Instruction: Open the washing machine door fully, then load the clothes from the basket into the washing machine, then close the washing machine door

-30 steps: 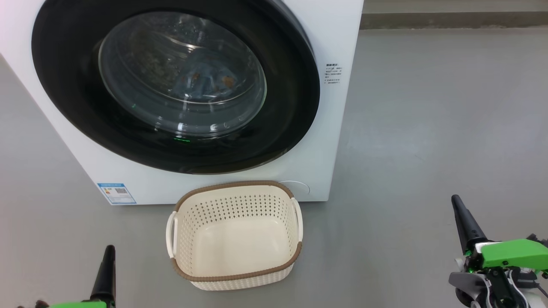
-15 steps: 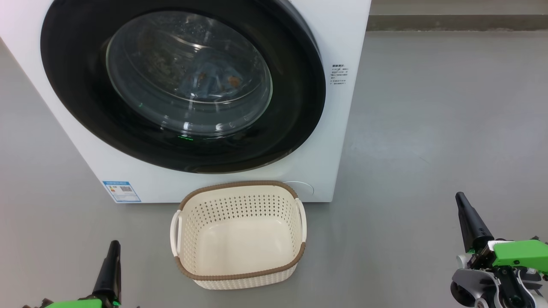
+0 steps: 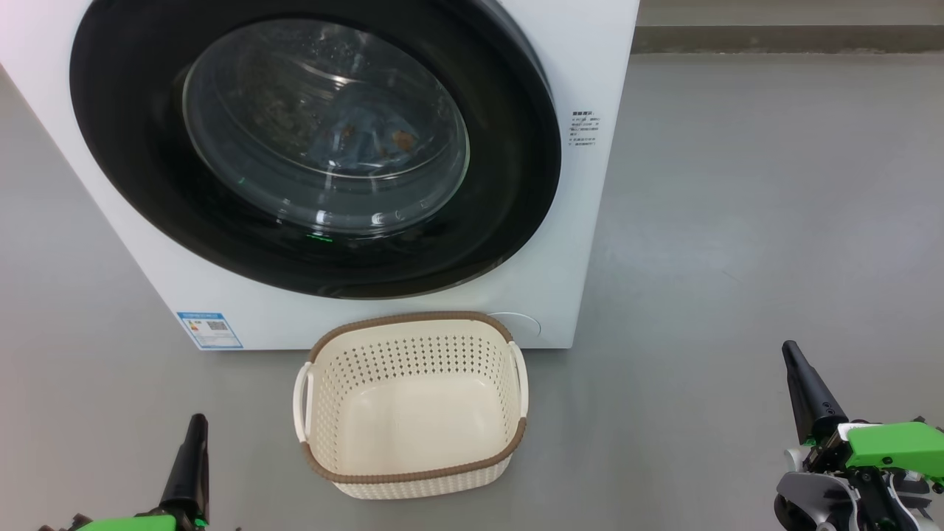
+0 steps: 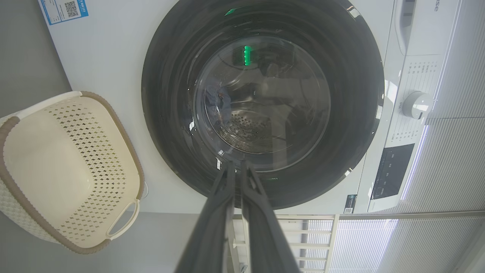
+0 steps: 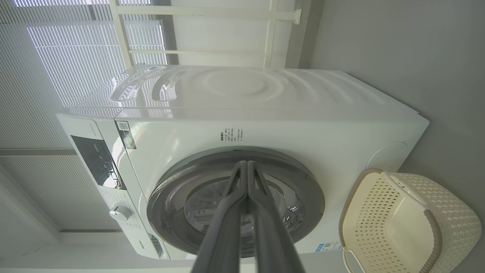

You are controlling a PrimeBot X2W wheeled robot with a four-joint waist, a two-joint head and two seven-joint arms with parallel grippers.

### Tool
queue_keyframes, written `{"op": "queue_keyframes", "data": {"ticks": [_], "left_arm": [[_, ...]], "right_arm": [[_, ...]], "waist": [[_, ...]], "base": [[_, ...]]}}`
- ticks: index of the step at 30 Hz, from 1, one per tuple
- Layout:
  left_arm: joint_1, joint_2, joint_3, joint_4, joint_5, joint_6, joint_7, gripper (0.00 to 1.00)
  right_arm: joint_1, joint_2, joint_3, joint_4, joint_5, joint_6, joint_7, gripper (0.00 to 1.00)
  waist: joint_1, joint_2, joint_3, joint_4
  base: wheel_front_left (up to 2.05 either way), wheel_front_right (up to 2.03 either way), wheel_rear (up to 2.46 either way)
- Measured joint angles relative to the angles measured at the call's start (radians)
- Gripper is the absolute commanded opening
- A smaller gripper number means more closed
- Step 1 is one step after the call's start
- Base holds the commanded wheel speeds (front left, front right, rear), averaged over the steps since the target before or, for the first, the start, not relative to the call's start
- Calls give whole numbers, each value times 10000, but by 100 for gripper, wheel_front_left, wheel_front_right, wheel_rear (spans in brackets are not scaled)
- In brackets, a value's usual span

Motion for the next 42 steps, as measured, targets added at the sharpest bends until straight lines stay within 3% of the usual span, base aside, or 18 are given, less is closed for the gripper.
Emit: {"op": "queue_keyframes", "data": {"ticks": [42], "left_arm": [[-3,0,-4,0,-2,0,0,0]], "right_arm": [[0,6,-15,0,-2,-2,12,0]], "waist": [[0,0,0,0]], "base": [[0,0,0]]}}
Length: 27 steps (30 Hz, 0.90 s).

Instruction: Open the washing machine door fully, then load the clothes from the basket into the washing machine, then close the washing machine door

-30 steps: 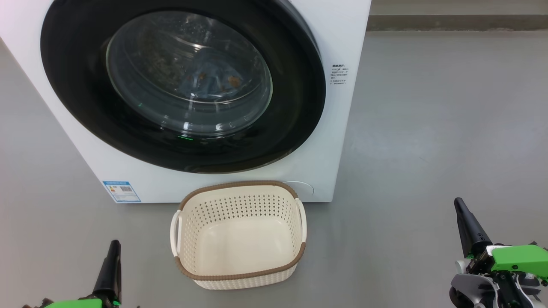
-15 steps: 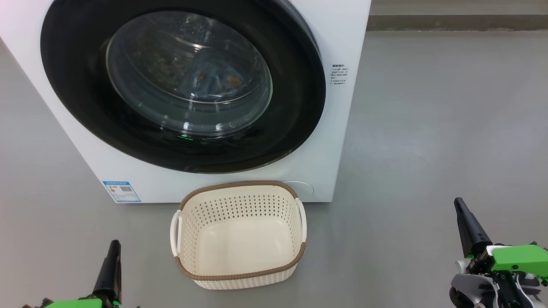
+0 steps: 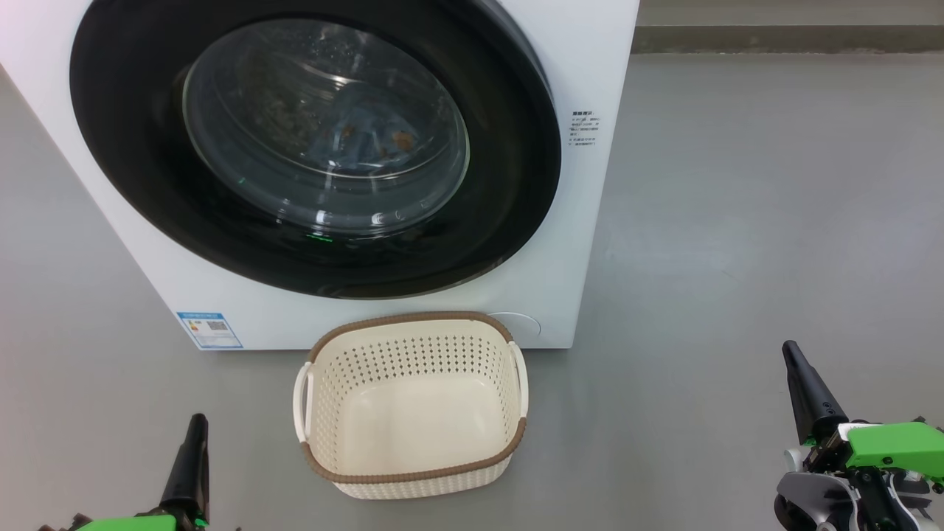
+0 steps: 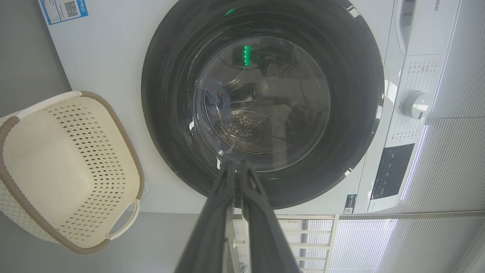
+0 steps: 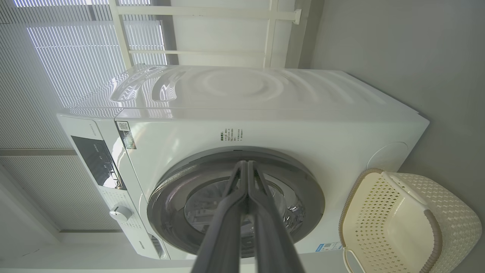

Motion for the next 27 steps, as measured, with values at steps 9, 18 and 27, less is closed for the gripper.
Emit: {"op": "queue_keyframes", "data": {"ticks": [9,18,27], "left_arm": [[0,0,0,0,0,0,0,0],[0,0,-2,0,0,0,0,0],[0,0,-2,0,0,0,0,0]], "right_arm": [[0,4,-2,0,0,0,0,0],[0,6,-4,0,0,0,0,0],[0,8,-6,0,0,0,0,0]], "waist": [[-1,0,0,0],[0,0,0,0],[0,0,0,0]], "base": [[0,0,0],[0,0,0],[0,0,0]]}}
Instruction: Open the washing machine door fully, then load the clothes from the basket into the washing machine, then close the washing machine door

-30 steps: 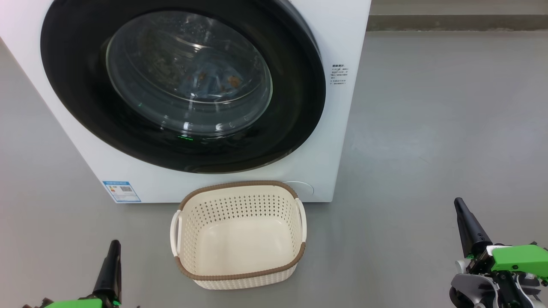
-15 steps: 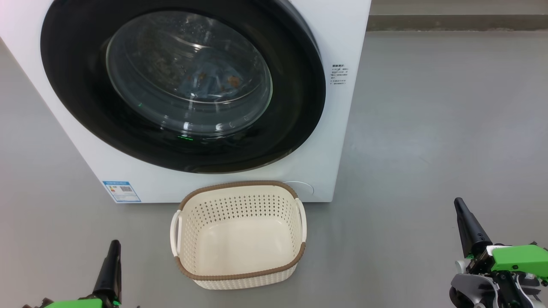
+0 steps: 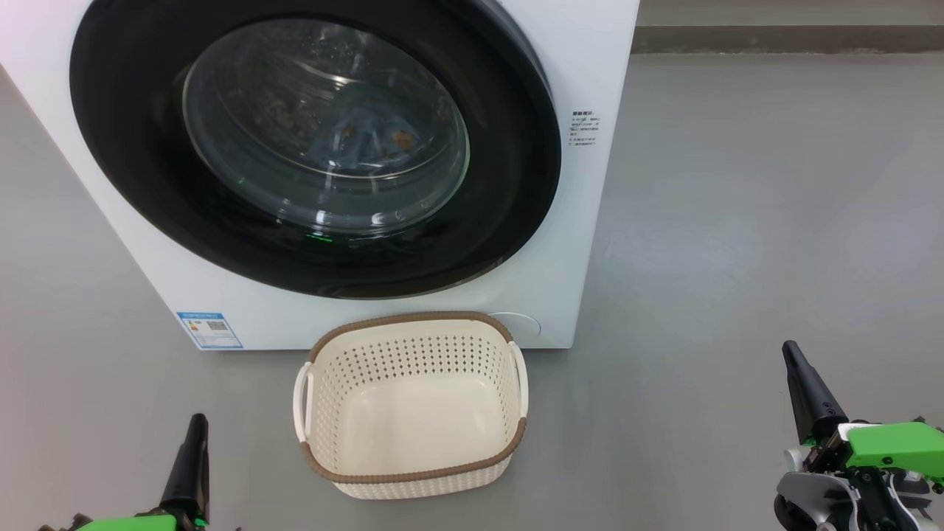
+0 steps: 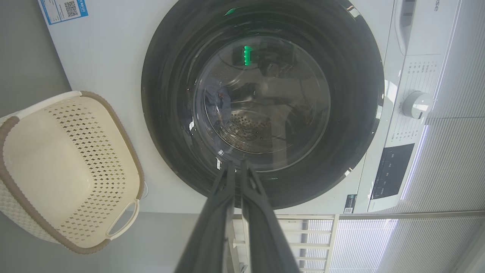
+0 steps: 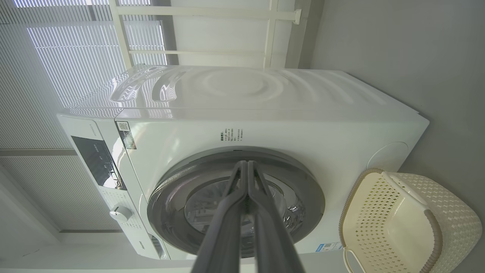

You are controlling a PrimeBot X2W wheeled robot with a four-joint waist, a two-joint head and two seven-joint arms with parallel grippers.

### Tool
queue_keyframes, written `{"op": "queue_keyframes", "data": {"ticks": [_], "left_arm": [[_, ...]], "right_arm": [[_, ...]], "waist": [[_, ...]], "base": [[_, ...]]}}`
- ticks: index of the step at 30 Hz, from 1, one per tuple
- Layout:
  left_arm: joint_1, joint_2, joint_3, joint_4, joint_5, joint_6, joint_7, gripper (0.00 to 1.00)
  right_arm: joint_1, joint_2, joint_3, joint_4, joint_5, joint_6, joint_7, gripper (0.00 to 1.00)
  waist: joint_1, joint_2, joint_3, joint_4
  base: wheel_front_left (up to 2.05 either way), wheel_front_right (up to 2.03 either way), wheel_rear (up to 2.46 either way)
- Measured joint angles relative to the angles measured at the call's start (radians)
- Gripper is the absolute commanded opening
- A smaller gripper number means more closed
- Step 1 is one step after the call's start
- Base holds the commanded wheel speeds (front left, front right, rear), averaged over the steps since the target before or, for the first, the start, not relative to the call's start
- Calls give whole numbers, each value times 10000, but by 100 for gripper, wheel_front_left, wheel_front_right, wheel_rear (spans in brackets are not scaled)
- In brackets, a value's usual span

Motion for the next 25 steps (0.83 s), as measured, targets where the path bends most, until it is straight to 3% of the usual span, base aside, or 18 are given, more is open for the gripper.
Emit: {"op": "queue_keyframes", "data": {"ticks": [25], "left_arm": [[0,0,-2,0,0,0,0,0]], "right_arm": [[0,4,-6,0,0,0,2,0]], "waist": [[0,0,0,0]], "base": [[0,0,0]]}}
